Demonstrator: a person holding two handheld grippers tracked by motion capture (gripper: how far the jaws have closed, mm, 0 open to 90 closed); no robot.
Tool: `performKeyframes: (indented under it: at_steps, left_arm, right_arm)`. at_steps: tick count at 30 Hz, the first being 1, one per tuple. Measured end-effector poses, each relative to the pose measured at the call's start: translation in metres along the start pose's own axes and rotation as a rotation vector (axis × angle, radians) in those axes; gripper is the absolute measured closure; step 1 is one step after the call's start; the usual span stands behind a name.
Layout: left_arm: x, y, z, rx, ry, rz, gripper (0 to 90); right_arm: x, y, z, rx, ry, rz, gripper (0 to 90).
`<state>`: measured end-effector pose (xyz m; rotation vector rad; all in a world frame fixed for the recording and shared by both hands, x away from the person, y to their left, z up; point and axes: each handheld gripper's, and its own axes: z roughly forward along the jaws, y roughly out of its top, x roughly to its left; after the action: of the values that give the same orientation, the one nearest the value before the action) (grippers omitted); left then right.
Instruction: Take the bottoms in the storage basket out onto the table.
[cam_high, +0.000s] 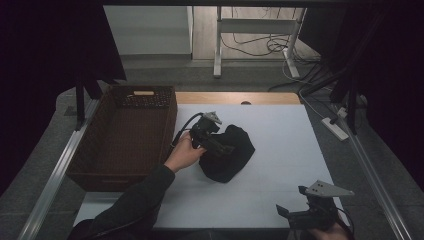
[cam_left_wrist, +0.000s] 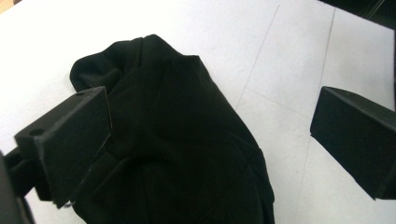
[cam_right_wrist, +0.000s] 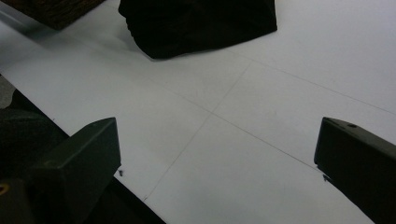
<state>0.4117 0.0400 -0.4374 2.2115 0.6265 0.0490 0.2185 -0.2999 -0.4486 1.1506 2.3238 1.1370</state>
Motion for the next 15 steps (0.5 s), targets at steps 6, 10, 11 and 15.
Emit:
performKeyframes:
  at_steps: [6, 10, 11, 15]
  left_arm:
    - [-0.002, -0.003, -0.005, -0.009, -0.012, -0.003, 0.0]
    - [-0.003, -0.004, -0.008, -0.003, -0.01, -0.001, 0.0]
    - [-0.003, -0.004, -0.009, -0.001, -0.011, 0.0, 0.0]
    - [-0.004, -0.006, -0.012, -0.012, -0.014, -0.002, 0.0]
  right_arm:
    - [0.0, 0.0, 0.0, 0.003, 0.0, -0.002, 0.8]
    - [0.0, 0.0, 0.0, 0.004, 0.0, -0.003, 0.9]
    - [0.0, 0.0, 0.0, 0.004, 0.0, -0.004, 0.8]
    - [0.0, 0.0, 0.001, 0.004, 0.001, -0.004, 0.8]
